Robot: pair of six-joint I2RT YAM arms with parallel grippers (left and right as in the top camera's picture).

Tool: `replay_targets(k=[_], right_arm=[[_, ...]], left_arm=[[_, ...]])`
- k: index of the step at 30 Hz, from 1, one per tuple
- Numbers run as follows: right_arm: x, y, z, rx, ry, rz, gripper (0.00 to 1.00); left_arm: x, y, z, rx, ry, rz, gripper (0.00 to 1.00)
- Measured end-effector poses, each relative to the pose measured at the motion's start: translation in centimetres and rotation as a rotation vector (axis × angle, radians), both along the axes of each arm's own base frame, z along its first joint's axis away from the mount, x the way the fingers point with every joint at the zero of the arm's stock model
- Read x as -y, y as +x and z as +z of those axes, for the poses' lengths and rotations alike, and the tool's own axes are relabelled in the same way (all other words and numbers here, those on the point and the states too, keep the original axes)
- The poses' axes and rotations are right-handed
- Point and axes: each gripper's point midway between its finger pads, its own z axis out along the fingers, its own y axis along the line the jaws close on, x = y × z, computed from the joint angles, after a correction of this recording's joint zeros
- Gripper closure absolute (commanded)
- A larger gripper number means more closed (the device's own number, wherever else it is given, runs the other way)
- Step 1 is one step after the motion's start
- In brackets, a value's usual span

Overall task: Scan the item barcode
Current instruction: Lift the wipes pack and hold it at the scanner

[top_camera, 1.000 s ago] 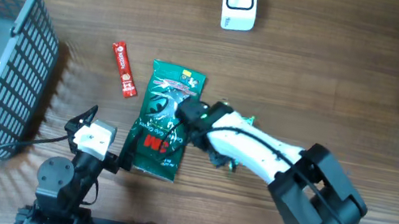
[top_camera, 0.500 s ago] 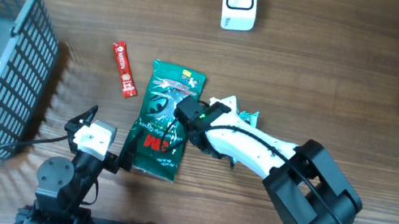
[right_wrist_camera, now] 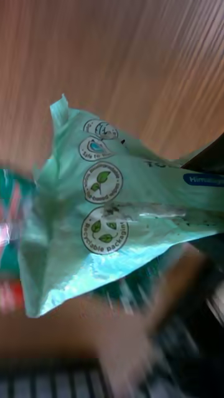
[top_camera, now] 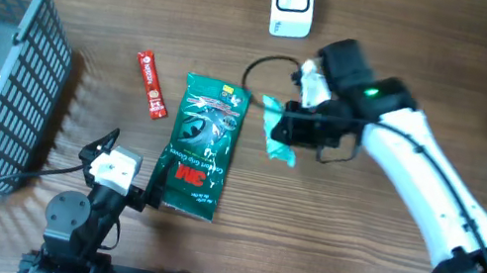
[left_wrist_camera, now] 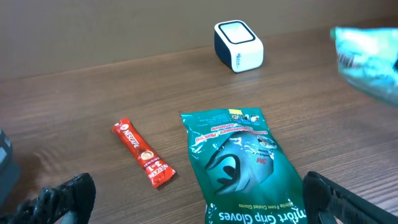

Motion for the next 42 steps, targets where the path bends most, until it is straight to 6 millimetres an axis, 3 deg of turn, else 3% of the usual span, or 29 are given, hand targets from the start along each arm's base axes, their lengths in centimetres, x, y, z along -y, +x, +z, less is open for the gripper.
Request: replay_targets(k=[3,6,10,14,20,35,39,42], right_arm=[[-1.1,-0.7,2.1,-0.076,0.280,0.063,0.96],[-3.0,-2.1,3.5,-0.024,0.513,0.231,0.96],[-4.1,-3.6,5.2,0.242,0.783,0.498,0.95],[-4.5,-3.8,7.8,0.558,0.966,0.684,0.96],[-4.8,-3.3,8.1,0.787,1.020,0.792,0.96],[-4.8,-3.1,8.3,0.830,1.024,0.812,0.95],[-5.3,-0.3,5.8,0.991,0.793,0.860,0.96],[-5.3,0.3,5.1,1.101,0.722,0.923,0.96]], left_arm=[[0.0,0.0,0.0,0.000,0.000,0.000,0.00],[0.0,0.0,0.0,-0.001,0.000,0.000,0.00],[0.0,0.0,0.0,0.000,0.000,0.000,0.00],[0.0,0.0,0.0,0.000,0.000,0.000,0.01],[0.0,0.0,0.0,-0.001,0.000,0.000,0.00],[0.0,0.0,0.0,-0.001,0.000,0.000,0.00],[0.0,0.0,0.0,0.000,0.000,0.000,0.00],[0.0,0.0,0.0,0.000,0.000,0.000,0.00]])
